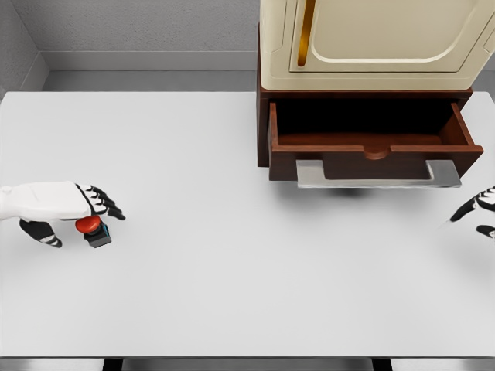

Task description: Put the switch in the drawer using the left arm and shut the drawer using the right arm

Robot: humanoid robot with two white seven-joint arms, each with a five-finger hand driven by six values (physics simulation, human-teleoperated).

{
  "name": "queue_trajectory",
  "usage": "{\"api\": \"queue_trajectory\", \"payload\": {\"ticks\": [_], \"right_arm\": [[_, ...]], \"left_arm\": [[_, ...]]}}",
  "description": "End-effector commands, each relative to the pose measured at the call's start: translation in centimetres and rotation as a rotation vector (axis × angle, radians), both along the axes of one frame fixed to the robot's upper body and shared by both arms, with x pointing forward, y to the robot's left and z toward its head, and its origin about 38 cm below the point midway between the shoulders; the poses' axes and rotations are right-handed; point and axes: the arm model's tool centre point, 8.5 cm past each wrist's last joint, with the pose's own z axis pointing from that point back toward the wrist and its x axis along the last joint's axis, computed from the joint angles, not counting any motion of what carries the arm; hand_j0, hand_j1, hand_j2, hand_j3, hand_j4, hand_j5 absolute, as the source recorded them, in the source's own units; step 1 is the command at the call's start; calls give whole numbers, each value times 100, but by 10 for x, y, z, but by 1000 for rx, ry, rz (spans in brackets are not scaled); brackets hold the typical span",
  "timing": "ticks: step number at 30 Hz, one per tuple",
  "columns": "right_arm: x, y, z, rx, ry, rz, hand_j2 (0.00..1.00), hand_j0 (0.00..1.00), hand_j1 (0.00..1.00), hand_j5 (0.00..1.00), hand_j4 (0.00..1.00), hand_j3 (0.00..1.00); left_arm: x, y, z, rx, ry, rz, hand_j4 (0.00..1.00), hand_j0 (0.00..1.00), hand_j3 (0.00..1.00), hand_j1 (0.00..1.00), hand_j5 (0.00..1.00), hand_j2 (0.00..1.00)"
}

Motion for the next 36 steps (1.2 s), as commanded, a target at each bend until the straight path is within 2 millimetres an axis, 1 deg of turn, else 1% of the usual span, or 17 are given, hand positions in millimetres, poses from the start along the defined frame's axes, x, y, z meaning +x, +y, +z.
{"api": "queue_trajectory", "payload": {"ticks": [1,4,7,8,11,14,16,22,24,25,29,34,35,36], "right_arm": [[0,-2,6,29,-13,-6,52,52,52,52,52,52],[0,-2,7,31,-13,-5,52,52,52,52,52,52],[-1,-2,5,37,-8,-6,54,54,54,54,54,54],[-1,-2,5,35,-8,-6,56,56,56,56,56,56],[-1,-2,5,34,-6,-6,55,55,55,55,55,55],[-1,-2,5,34,-8,-6,45,45,45,45,45,45],[-1,-2,5,34,-8,-6,40,40,40,40,40,40],[-1,-2,5,35,-8,-6,42,42,42,42,42,42],[-1,-2,5,35,-8,-6,45,45,45,45,45,45],[-1,-2,5,35,-8,-6,46,46,46,46,46,46],[-1,-2,5,34,-8,-6,49,49,49,49,49,49],[-1,-2,5,35,-8,-6,51,51,51,51,51,51],[-1,-2,5,36,-6,-6,57,57,57,57,57,57],[-1,-2,5,36,-6,-6,57,57,57,57,57,57]], "left_arm": [[0,0,0,-2,2,2,86,86,86,86,86,86],[0,-1,0,-2,1,0,77,77,77,77,77,77],[0,-1,1,-2,0,0,73,73,73,73,73,73],[0,-1,1,-3,-2,-1,73,73,73,73,73,73],[-1,-8,2,-13,-3,-17,73,73,73,73,73,73],[-1,-10,4,-19,-8,-26,73,73,73,73,73,73],[-4,-17,6,-25,-12,-48,73,73,73,73,73,73],[-5,-14,7,-18,-11,-45,73,73,73,73,73,73],[-5,-14,7,-18,-11,-46,67,67,67,67,67,67],[-5,-14,7,-18,-11,-46,63,63,63,63,63,63],[-5,-14,7,-15,-11,-45,51,51,51,51,51,51],[-5,-14,8,-15,-12,-45,41,41,41,41,41,41],[-6,-16,9,-17,-15,-52,39,39,39,39,39,39],[-6,-16,10,-17,-18,-52,39,39,39,39,39,39]]}}
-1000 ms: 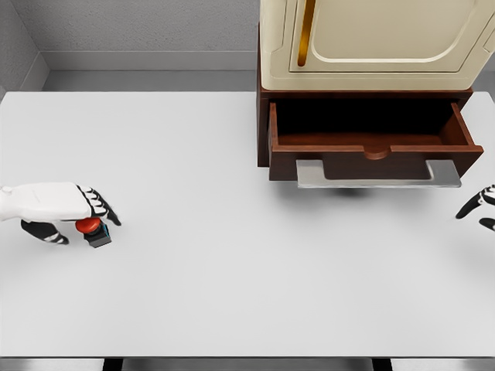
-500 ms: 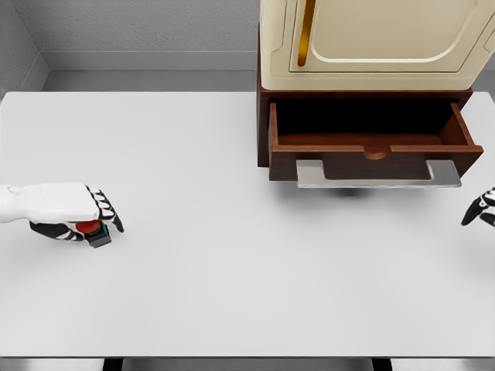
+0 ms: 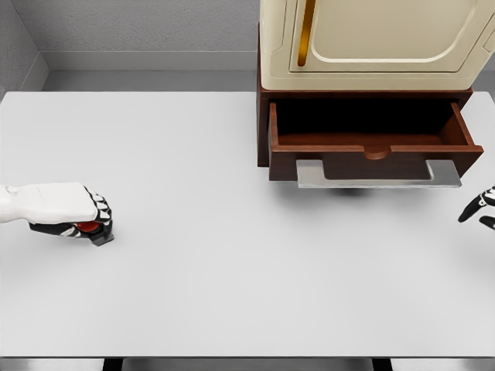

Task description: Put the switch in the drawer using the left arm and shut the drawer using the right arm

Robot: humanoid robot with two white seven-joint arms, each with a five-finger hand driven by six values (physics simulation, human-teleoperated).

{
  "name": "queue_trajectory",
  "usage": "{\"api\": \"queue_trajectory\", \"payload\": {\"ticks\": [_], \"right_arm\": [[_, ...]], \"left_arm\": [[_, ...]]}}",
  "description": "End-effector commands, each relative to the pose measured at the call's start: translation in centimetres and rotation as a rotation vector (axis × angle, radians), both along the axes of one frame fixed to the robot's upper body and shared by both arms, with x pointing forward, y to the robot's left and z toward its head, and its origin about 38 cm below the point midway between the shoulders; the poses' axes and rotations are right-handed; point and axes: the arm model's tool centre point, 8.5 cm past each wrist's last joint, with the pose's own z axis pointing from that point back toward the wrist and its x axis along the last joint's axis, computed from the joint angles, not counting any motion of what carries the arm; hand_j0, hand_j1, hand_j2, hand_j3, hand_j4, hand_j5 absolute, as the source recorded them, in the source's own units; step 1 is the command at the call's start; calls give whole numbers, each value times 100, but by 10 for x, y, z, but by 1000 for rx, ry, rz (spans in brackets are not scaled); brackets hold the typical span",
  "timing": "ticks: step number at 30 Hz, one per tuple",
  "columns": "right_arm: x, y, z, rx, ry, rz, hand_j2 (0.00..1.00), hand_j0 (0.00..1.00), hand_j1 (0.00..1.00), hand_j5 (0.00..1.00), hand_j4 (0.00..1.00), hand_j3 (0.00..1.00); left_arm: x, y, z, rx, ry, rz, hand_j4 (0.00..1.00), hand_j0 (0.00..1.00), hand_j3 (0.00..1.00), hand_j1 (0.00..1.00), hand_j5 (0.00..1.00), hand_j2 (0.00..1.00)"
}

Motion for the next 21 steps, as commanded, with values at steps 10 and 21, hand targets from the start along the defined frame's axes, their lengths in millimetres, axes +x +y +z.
{"api": "queue_trajectory", "payload": {"ticks": [10,21], "right_arm": [[0,0,1,6,1,0,57,57,57,57,57,57],[0,1,0,6,4,1,58,58,58,58,58,58]], "left_arm": [[15,-28,53,-84,-141,-60,39,39,39,39,39,39],[32,-87,70,-237,-183,-163,39,39,39,39,39,39]]}}
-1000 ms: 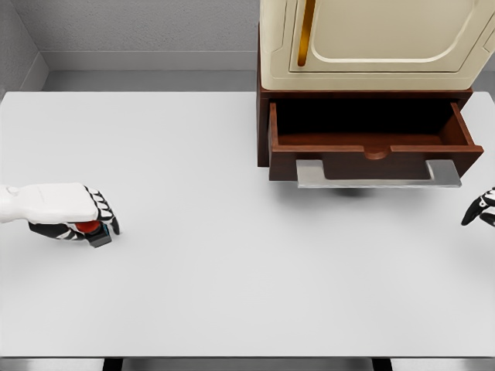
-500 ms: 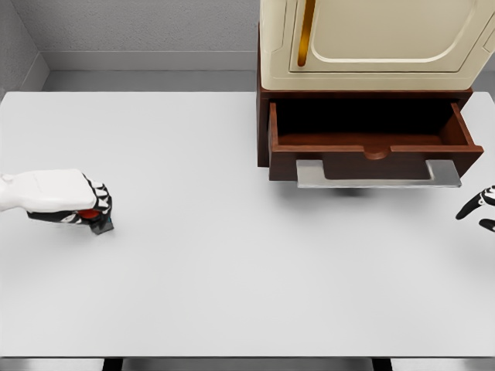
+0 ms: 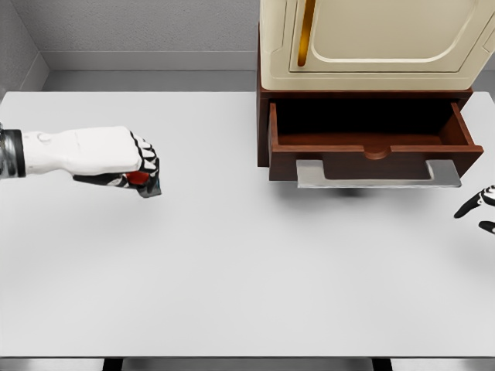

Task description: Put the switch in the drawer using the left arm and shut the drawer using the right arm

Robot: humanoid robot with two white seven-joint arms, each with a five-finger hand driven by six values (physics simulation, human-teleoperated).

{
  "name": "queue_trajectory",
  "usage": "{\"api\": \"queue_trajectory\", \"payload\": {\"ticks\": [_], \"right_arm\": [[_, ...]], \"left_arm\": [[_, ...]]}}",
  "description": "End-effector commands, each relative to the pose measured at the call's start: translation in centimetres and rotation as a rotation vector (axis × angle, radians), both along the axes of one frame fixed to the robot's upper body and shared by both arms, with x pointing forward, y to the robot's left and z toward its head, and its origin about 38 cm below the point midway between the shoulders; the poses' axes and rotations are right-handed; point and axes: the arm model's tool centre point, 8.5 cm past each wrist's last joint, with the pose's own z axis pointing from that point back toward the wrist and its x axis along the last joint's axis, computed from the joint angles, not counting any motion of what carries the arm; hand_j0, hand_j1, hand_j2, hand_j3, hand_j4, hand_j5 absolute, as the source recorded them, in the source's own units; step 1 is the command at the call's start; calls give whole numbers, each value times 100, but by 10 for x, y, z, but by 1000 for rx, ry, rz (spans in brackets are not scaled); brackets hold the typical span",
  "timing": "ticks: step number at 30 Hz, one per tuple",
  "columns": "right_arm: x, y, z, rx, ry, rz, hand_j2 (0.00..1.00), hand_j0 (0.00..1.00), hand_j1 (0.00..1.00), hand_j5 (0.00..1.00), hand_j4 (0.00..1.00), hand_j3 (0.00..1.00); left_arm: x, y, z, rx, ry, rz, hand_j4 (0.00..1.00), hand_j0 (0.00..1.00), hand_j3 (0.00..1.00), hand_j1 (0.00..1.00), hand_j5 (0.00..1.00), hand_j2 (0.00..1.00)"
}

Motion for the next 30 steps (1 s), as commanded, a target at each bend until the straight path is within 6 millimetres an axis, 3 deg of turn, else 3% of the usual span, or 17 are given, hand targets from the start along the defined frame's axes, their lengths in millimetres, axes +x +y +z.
{"api": "queue_trajectory", "payload": {"ticks": [1,6,9,12,16,18,24,26,28,30], "right_arm": [[0,0,1,7,-1,-1,60,60,60,60,60,60],[0,0,1,7,-1,-1,60,60,60,60,60,60],[0,0,1,7,0,-1,60,60,60,60,60,60],[0,0,1,7,0,-1,61,61,61,61,61,61],[0,0,0,7,2,-1,63,63,63,63,63,63],[0,0,1,7,0,-1,63,63,63,63,63,63],[0,0,1,7,1,-1,63,63,63,63,63,63],[0,1,0,8,2,0,63,63,63,63,63,63],[0,1,0,8,2,0,63,63,63,63,63,63],[0,1,0,6,5,1,63,63,63,63,63,63]], "left_arm": [[1,-15,0,-44,8,-26,39,39,39,39,39,39],[7,-56,8,-116,-15,-109,39,39,39,39,39,39],[11,-91,23,-173,-48,-179,39,39,39,39,39,39],[11,-114,36,-217,-63,-230,39,39,39,39,39,39],[12,-127,71,-273,-100,-276,39,39,39,39,39,39],[12,-129,79,-291,-101,-285,39,39,39,39,39,39],[11,-162,100,-344,-119,-359,39,39,39,39,39,39],[32,-180,100,-363,-101,-335,39,39,39,39,39,39],[35,-197,96,-349,-75,-355,39,39,39,39,39,39],[57,-216,90,-335,-23,-321,39,39,39,39,39,39]]}}
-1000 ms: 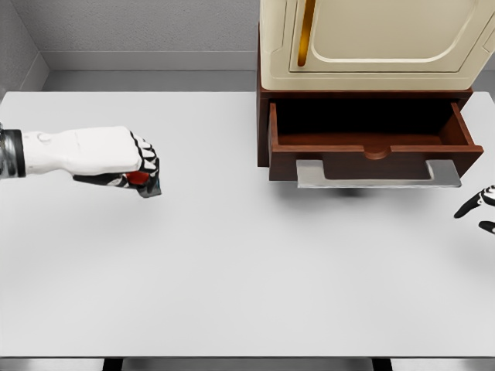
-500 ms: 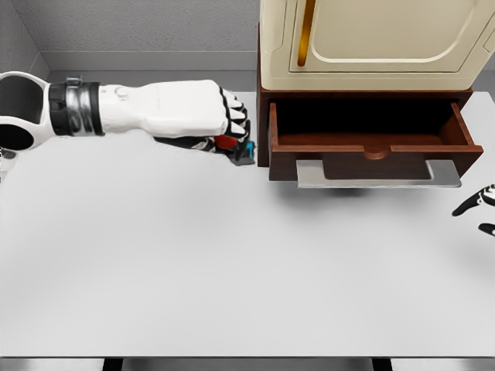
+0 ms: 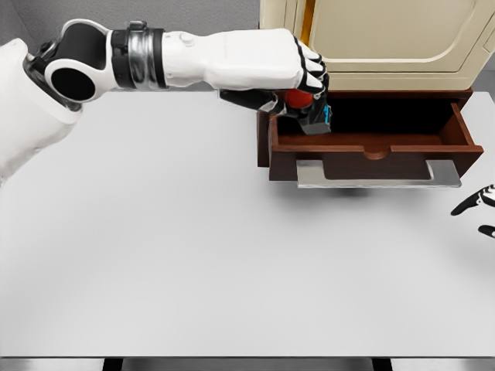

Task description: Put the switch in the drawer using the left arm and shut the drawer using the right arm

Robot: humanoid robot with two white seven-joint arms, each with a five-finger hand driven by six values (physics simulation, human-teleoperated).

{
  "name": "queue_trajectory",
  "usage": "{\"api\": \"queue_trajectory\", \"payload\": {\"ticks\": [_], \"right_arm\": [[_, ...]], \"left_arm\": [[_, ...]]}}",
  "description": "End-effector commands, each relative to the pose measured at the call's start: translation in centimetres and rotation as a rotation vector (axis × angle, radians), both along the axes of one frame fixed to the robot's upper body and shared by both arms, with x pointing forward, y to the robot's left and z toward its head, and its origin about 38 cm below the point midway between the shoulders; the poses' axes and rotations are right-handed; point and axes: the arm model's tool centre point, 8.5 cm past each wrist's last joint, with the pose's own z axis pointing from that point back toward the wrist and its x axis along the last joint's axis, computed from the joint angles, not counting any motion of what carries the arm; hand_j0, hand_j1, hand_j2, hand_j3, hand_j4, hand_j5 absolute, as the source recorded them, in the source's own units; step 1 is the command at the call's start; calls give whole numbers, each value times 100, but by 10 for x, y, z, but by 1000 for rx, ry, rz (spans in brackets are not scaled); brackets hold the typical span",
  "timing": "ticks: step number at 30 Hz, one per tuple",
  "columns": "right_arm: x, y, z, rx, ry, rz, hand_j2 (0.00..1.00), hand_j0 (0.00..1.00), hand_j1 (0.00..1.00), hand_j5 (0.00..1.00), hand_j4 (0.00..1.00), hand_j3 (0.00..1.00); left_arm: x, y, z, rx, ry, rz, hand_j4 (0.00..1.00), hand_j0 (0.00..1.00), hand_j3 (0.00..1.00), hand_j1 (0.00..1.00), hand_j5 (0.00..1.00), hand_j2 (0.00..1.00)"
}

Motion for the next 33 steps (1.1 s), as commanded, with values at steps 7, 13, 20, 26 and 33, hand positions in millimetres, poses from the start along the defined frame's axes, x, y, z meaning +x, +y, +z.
{"api": "queue_trajectory", "payload": {"ticks": [7,13,20,26,33], "right_arm": [[0,0,0,5,3,0,55,55,55,55,55,55],[0,2,-3,6,12,6,49,49,49,49,49,49],[0,3,-5,8,19,9,50,50,50,50,50,50],[0,4,-5,8,20,10,51,51,51,51,51,51],[0,5,-8,11,29,15,52,52,52,52,52,52]], "left_arm": [[40,-80,-52,30,234,20,40,40,40,40,40,40],[39,-82,-52,23,240,15,54,54,54,54,54,54],[49,-75,-59,26,268,50,79,79,79,79,79,79],[55,-71,-63,26,284,73,93,93,93,93,93,93],[56,-69,-55,0,290,68,100,100,100,100,100,100]]}}
